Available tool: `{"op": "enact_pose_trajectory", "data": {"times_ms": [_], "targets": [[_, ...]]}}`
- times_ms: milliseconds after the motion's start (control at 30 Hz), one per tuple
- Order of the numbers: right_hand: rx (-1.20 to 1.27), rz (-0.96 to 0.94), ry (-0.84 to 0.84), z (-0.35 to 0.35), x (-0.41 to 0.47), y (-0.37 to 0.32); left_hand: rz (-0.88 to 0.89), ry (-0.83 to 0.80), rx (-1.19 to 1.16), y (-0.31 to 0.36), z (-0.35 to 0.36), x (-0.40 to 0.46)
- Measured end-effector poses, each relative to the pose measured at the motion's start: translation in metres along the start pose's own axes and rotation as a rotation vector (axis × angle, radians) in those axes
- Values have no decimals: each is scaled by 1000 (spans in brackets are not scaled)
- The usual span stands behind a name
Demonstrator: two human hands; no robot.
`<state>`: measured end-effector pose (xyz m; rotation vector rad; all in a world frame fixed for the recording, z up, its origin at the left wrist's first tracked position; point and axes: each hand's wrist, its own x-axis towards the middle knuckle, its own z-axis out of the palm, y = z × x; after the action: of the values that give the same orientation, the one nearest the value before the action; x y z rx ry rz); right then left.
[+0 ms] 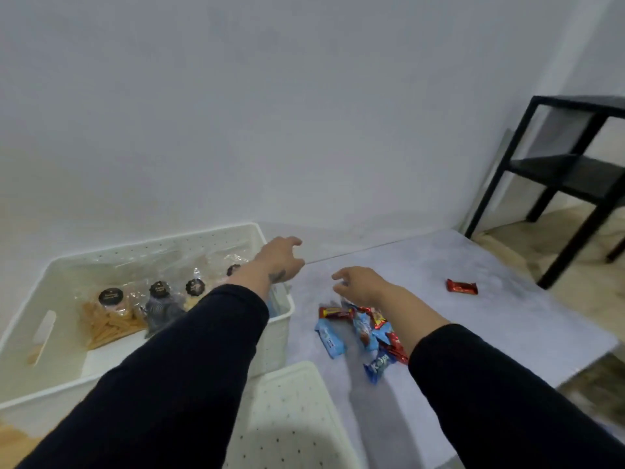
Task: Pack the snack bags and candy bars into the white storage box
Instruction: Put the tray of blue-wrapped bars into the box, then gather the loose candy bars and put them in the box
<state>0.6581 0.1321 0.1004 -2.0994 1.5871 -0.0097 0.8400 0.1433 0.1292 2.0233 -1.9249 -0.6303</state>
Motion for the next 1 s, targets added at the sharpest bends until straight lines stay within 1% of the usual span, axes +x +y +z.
{"op": "enact_pose_trajectory", "data": {"times_ms": [100,200,300,400,467,633,700,733,800,867,900,1000], "targets": [[-17,109,5,-13,-15,43,138,-85,17,49,31,11],[-25,170,-32,-17,-24,86,214,-221,14,80,67,16],[-69,228,-94,0,-27,127,195,-328,77,83,113,17],[-64,271,-130,34,-29,164,123,-370,243,70,161,7],[-122,237,-133,53,-30,184,83,-365,323,58,188,5],[-241,55,-29,80,-7,225,56,-254,445,39,222,20],[-276,8,21,88,3,233,67,-202,446,33,229,24],[-313,-31,83,90,7,235,78,-160,450,32,230,26],[-365,-144,281,92,17,240,106,-22,449,31,234,30],[-323,-197,387,91,29,242,142,131,391,32,241,35],[-291,-199,388,88,33,241,164,189,358,31,246,37],[-245,-224,412,83,38,237,172,202,292,36,246,38]]}}
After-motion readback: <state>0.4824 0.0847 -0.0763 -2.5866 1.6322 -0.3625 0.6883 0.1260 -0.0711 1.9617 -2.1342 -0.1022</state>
